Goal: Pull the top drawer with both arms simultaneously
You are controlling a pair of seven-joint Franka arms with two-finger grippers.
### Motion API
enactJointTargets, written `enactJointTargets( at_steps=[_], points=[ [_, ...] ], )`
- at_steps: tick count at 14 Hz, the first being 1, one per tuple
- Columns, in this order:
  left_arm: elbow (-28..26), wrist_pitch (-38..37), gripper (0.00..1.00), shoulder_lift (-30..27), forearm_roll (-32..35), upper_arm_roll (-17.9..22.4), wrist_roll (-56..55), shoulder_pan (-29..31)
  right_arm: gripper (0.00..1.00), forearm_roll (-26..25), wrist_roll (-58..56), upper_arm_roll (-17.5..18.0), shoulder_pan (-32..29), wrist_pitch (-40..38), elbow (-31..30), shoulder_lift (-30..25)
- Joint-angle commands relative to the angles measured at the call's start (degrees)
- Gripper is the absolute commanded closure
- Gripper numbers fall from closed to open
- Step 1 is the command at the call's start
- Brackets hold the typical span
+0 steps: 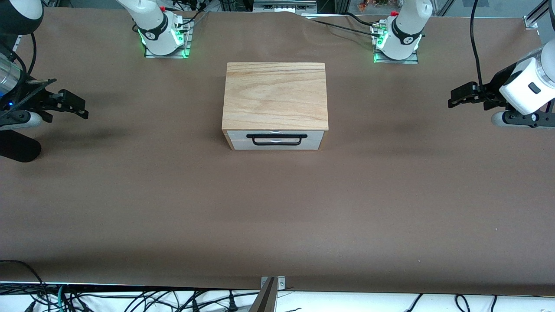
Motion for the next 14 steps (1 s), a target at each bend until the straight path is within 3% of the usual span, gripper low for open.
enactJointTargets(
  at_steps=[1,14],
  points=[
    [0.33,0.24,0.00,0.36,0.87,-0.45,0.96,0.64,0.00,-0.12,0.25,0.70,-0.68,-0.86,0.85,-0.23],
    [0.33,0.24,0.00,0.62,1.21,-0.54,0.96,0.55,0.00,-0.20,-0.45,0.70,-0.68,-1.47,0.85,-0.23]
  ],
)
